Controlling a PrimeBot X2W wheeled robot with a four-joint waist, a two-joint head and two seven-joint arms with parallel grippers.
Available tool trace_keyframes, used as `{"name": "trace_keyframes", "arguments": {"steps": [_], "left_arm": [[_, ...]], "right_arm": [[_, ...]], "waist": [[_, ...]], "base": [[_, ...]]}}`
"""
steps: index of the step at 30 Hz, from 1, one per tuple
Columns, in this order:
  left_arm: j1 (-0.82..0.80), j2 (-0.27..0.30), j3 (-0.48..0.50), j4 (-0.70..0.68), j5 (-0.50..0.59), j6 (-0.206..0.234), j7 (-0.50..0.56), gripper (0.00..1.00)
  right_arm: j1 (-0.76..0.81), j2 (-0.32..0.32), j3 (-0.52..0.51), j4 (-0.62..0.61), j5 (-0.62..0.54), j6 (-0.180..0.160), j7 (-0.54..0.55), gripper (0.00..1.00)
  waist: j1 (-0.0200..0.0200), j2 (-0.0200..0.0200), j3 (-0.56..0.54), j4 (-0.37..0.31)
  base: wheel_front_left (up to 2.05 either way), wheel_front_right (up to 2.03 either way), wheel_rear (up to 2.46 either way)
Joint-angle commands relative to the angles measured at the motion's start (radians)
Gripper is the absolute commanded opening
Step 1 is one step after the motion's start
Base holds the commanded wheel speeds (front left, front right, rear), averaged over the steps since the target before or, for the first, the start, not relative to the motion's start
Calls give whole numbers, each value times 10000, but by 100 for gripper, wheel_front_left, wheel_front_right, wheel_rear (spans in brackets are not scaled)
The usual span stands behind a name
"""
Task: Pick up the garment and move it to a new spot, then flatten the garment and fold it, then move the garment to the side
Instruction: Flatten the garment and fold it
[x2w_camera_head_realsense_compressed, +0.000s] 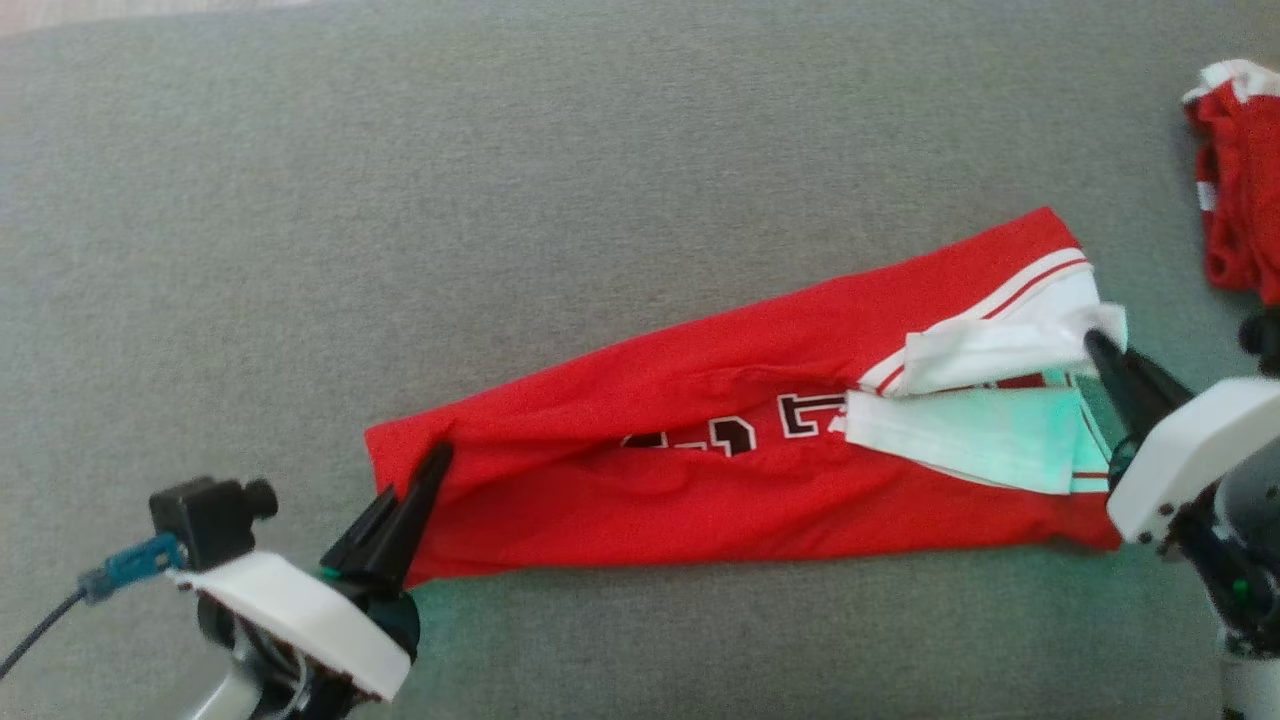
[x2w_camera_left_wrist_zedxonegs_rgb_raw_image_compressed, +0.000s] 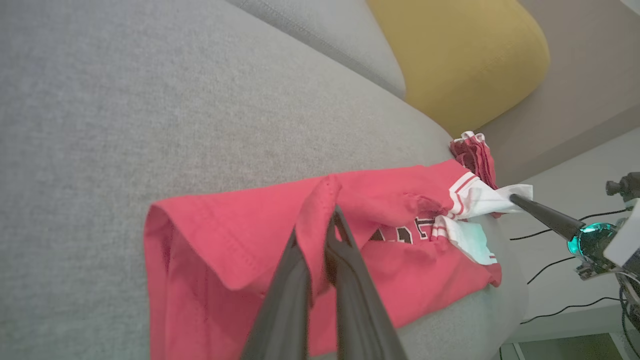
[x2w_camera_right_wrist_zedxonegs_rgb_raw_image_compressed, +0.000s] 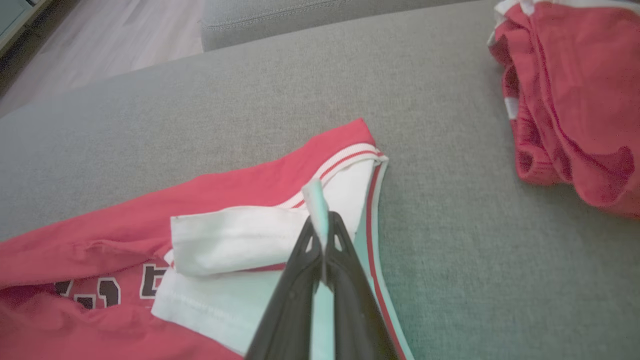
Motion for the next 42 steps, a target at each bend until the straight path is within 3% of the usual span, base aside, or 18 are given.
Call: {"name": "trace_keyframes", "arguments": {"steps": [1, 2, 3, 4, 5, 8, 11, 15, 18, 22, 30, 31, 32, 33, 42], "left_arm": [[-223, 382, 512, -303, -60, 71, -120, 0], [-132, 425, 516, -303, -22, 197, -133, 6], [-76, 470, 510, -245, 54, 334, -138, 24], [-56, 522, 485, -154, 205, 455, -160, 100], [-46, 563, 431, -60, 350, 538, -159, 100], [-101, 744, 345, 242, 1029, 926, -330, 100], [-200, 780, 661, 585, 2017, 1808, -1270, 100], [-289, 257, 1161, 787, 3230, 2783, -2766, 100], [-321, -365, 1385, 796, 4131, 2976, -2991, 100], [-122, -1492, 2019, 420, 5384, 2758, -3012, 100], [570, -3160, 2782, 499, 7333, 1403, -3015, 100], [626, -3332, 2890, 549, 7492, 1233, -3016, 100], [626, -3332, 2890, 549, 7492, 1233, -3016, 100], [687, -3498, 2993, 614, 7648, 1074, -3016, 100], [1534, -4717, 3984, 1349, 8616, -51, -3017, 100]], "right_arm": [[-140, -59, 157, -436, 97, 67, 53, 0], [-60, -53, 221, -423, 58, 67, 46, 0], [-14, -24, 277, -393, 19, 67, 5, 1], [31, 11, 341, -332, -9, 67, 11, 93], [81, 6, 416, -284, -52, 67, 88, 100], [166, -113, 572, -315, -75, 67, 380, 100], [9, -197, 374, -467, 12, 67, 649, 100], [-621, 60, -251, -37, -266, 67, 1008, 100], [-872, -2, -277, 571, -737, 67, 1493, 100], [-882, -199, -298, 1269, -1129, 67, 2014, 100], [-271, -253, -197, 1799, -358, 67, 3285, 100], [-280, -197, -86, 1821, -280, 67, 3336, 87], [-280, -197, -86, 1821, -280, 67, 3336, 87], [-315, -139, 8, 1825, -194, 67, 3284, 0], [-845, -8, -385, 1697, 110, 67, 1829, 0]], "waist": [[3, -1, 0, -66], [3, -1, 15, -90], [3, -1, 23, -109], [3, -1, 26, -122], [3, -1, 32, -130], [3, -1, 51, -117], [3, -1, 99, -95], [3, -1, 231, 22], [3, -1, 331, 259], [3, -1, 465, 638], [3, -1, 471, 1143], [3, -1, 454, 1152], [3, -1, 454, 1152], [3, -1, 424, 1154], [3, -1, -345, 758]], "base": [[0, 0, 0], [0, 0, 0], [0, 0, 0], [0, 0, 0], [0, 0, 0], [0, 0, 0], [0, 0, 0], [0, 0, 0], [0, 0, 0], [0, 0, 0], [0, 0, 0], [0, 0, 0], [0, 0, 0], [0, 0, 0], [0, 0, 0]]}}
